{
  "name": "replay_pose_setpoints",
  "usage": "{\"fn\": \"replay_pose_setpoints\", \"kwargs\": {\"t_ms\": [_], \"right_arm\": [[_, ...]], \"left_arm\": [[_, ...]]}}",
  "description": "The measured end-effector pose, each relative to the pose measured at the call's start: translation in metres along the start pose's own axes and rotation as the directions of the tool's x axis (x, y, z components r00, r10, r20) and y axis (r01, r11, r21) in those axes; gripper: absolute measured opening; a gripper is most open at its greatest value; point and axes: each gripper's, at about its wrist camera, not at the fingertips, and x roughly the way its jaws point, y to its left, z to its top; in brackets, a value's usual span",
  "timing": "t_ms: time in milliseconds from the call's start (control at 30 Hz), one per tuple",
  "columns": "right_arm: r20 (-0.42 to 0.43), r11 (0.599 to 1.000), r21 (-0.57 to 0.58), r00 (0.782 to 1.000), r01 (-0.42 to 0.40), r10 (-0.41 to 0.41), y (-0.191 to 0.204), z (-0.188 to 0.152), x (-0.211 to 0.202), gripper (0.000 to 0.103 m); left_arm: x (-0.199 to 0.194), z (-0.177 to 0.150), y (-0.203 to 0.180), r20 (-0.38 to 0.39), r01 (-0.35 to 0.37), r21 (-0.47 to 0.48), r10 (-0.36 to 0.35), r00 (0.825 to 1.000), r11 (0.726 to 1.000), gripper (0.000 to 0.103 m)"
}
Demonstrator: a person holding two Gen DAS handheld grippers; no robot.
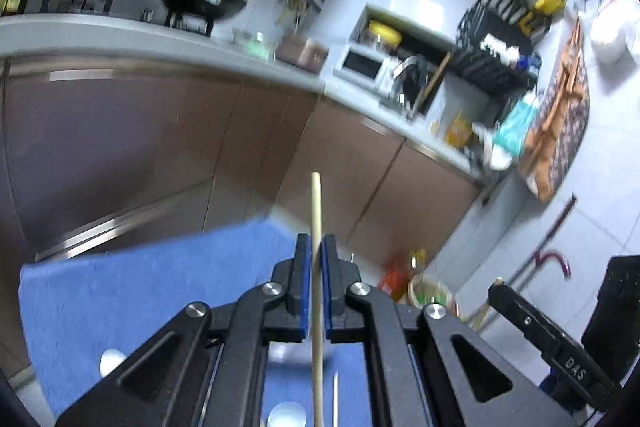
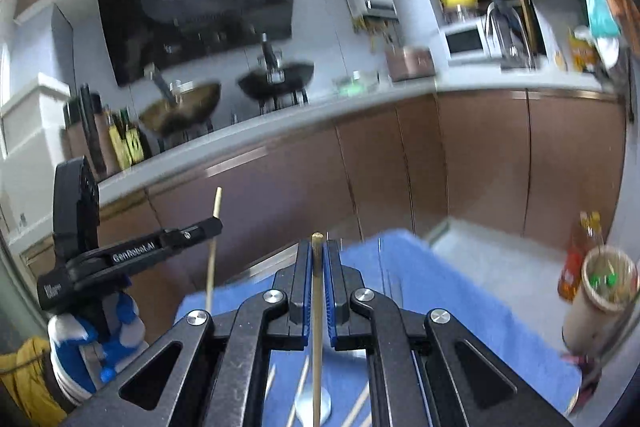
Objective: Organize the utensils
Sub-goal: 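Lift the held chopsticks with both tools up over the clear utensil holder, then lower the chopsticks into the holder and open both tools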
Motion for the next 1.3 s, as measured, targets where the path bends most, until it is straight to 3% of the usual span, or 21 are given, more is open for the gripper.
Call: {"fn": "replay_pose_setpoints", "kwargs": {"t_ms": [133,367,600,733,833,967,1300], "right_arm": [[0.119,1.000,-0.003,0.993,0.009,-0.008,-0.003,0.030,0.025,0.006],[0.222,0.992,-0.029,0.969,0.121,-0.111,-0.019,0.043,0.073,0.006],[0.187,0.978,-0.062,0.965,0.200,-0.186,-0.028,0.009,0.118,0.006],[0.133,0.972,-0.074,0.968,0.224,-0.213,-0.031,-0.018,0.129,0.006],[0.109,0.971,-0.072,0.969,0.229,-0.221,-0.035,-0.033,0.125,0.008],[0.081,0.974,-0.049,0.973,0.222,-0.218,-0.040,-0.041,0.112,0.024],[0.081,0.974,-0.016,0.971,0.225,-0.223,-0.031,-0.043,0.056,0.032]], "left_arm": [[0.025,0.027,-0.014,0.120,-0.032,-0.004,0.033,0.992,0.999,0.004],[0.081,0.034,-0.013,0.229,-0.150,-0.004,0.146,0.962,0.989,0.004],[0.123,0.003,-0.003,0.267,-0.224,0.011,0.213,0.940,0.974,0.005],[0.137,-0.026,0.003,0.265,-0.247,0.026,0.231,0.936,0.969,0.005],[0.138,-0.042,0.004,0.259,-0.262,0.061,0.238,0.936,0.963,0.010],[0.127,-0.052,0.006,0.229,-0.241,0.073,0.219,0.948,0.968,0.023],[0.065,-0.060,0.012,0.155,-0.245,0.067,0.232,0.960,0.967,0.039]]}}
